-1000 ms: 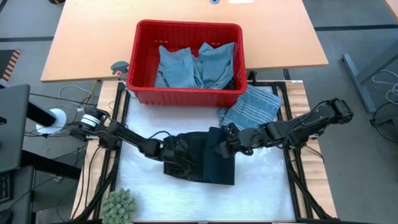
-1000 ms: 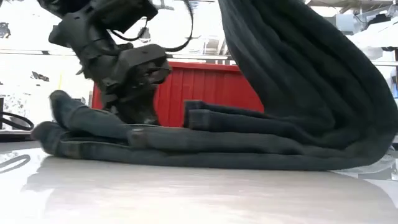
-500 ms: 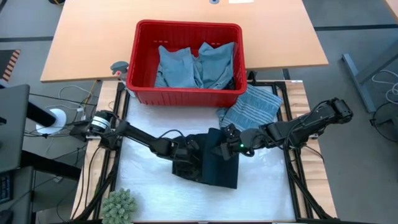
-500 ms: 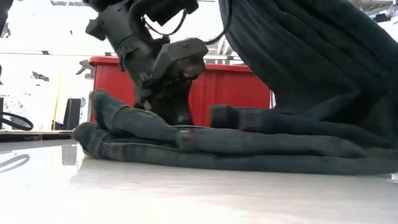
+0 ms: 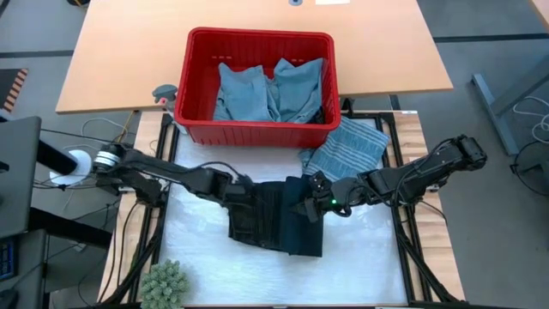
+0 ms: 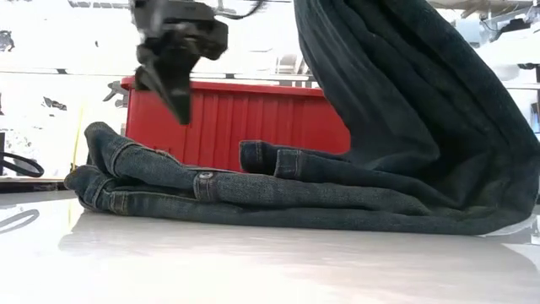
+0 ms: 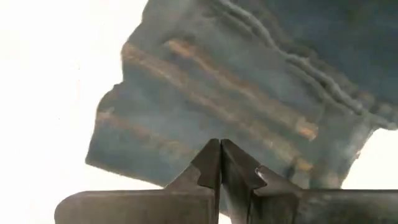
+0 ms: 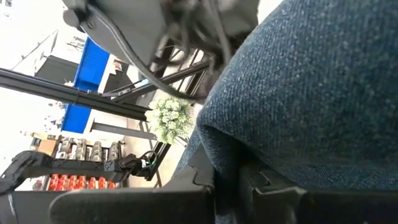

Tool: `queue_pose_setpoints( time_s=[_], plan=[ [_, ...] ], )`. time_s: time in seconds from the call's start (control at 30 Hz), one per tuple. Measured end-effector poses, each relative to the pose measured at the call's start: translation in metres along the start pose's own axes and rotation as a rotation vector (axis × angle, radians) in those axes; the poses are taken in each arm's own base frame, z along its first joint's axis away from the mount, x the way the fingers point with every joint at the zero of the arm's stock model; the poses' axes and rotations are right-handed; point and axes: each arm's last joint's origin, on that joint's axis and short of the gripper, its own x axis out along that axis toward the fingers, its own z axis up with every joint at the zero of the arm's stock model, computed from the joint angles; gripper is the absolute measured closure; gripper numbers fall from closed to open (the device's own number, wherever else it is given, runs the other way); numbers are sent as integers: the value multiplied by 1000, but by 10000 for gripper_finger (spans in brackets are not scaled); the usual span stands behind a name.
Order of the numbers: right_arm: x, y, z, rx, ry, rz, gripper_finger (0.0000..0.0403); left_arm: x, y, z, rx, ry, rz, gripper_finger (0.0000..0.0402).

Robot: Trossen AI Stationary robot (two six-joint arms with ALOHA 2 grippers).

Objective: Fold Laundry from Bin
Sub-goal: Fold the black pants

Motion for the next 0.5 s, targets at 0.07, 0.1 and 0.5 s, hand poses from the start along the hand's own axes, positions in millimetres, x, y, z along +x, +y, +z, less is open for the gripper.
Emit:
queue_pose_setpoints(
  time_s=[0.07,0.1,0.5],
  plan=[
    [0,0,0,-2,2,-1,362,-9,5,-12,0,-24,15,401],
    [0,0,0,-3,3,-1,362,-11,8,-20,-18,-29,6,401],
    [0,0,-1,-10,5,1,362,35,42,-107,-333,-319,-210,401]
  ],
)
